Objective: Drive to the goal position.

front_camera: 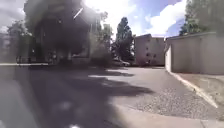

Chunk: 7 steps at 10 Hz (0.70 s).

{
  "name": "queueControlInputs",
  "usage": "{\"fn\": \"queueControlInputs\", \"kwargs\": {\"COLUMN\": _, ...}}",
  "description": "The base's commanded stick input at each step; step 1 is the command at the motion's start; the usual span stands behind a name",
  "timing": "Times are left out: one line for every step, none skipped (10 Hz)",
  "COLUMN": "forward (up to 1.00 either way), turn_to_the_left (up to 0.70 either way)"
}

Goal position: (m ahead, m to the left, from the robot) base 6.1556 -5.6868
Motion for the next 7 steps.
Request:
{"fn": "queueControlInputs", "kwargs": {"forward": 0.85, "turn_to_the_left": 0.0}}
{"fn": "queueControlInputs", "kwargs": {"forward": 0.85, "turn_to_the_left": 0.0}}
{"fn": "queueControlInputs", "kwargs": {"forward": 0.85, "turn_to_the_left": 0.0}}
{"fn": "queueControlInputs", "kwargs": {"forward": 0.85, "turn_to_the_left": 0.0}}
{"fn": "queueControlInputs", "kwargs": {"forward": 0.85, "turn_to_the_left": 0.0}}
{"fn": "queueControlInputs", "kwargs": {"forward": 0.85, "turn_to_the_left": 0.0}}
{"fn": "queueControlInputs", "kwargs": {"forward": 0.85, "turn_to_the_left": 0.0}}
